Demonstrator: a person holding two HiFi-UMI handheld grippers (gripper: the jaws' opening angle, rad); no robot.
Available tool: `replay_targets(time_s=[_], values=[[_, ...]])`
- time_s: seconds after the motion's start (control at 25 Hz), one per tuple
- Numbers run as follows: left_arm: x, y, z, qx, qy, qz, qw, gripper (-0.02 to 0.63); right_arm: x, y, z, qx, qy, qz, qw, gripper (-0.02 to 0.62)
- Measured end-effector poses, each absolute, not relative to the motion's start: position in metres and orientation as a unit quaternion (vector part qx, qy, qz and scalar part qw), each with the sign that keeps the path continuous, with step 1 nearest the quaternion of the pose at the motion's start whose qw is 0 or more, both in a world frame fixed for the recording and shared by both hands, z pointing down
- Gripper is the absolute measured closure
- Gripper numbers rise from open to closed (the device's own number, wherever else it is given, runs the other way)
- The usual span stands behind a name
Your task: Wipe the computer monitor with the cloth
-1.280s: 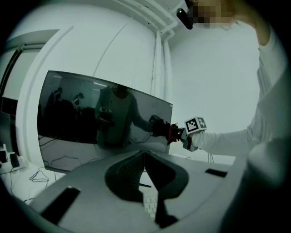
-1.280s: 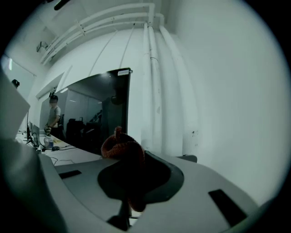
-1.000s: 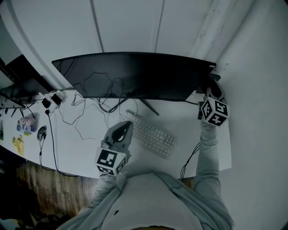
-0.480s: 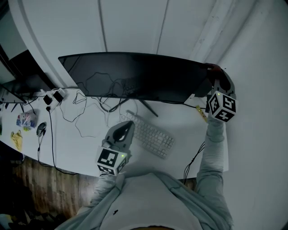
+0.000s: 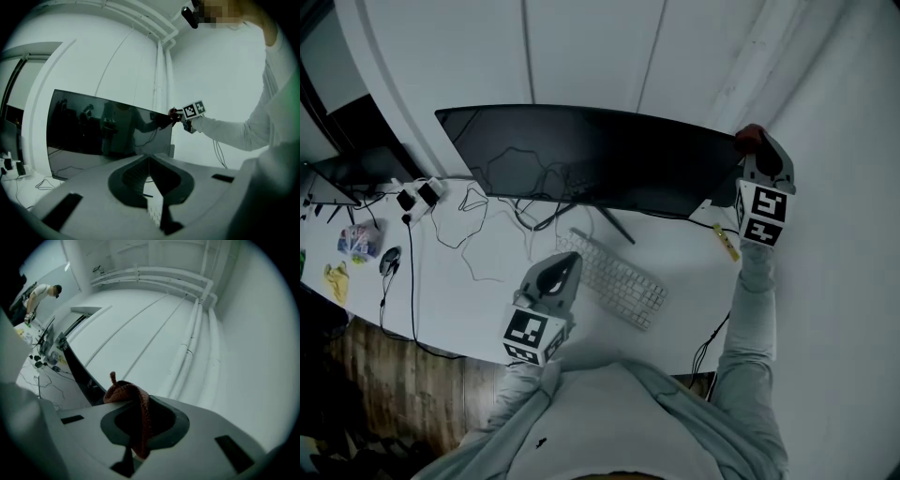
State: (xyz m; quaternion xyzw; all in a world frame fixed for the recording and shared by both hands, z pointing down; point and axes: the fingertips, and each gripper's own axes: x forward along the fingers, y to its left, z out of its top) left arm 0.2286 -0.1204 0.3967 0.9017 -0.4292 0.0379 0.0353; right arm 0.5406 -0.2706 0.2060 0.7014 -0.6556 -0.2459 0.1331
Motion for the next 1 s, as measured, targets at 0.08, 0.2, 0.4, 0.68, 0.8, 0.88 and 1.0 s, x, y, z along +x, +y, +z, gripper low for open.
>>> replay_targets(time_s=[0.08,0.2,0.4,0.68,0.8,0.88,1.0], values=[[0.225,-0.120,0.398,0.900,-0.432,0.038,0.035,0.584,0.527,-0.274,0.207,0.696,-0.652,-0.259,0.156,0.560],[0.218,-0.119,0.400,0.897,-0.439,0.039,0.037,0.584,0.507,-0.278,0.207,0.685,-0.653,-0.270,0.179,0.560],[0.199,-0.117,0.402,0.886,-0.459,0.033,0.048,0.584,0.459,-0.288,0.207,0.653,-0.670,-0.284,0.209,0.560],[0.147,-0.112,0.405,0.868,-0.493,0.032,0.053,0.584,0.370,-0.302,0.205,0.615,-0.693,-0.311,0.209,0.561],[0.116,-0.113,0.407,0.863,-0.502,0.032,0.054,0.584,0.331,-0.308,0.204,0.604,-0.697,-0.322,0.213,0.561],[0.095,-0.115,0.406,0.862,-0.504,0.032,0.052,0.584,0.302,-0.311,0.204,0.597,-0.700,-0.327,0.218,0.561],[0.063,-0.116,0.402,0.862,-0.503,0.032,0.053,0.584,0.261,-0.316,0.204,0.589,-0.701,-0.332,0.229,0.561]])
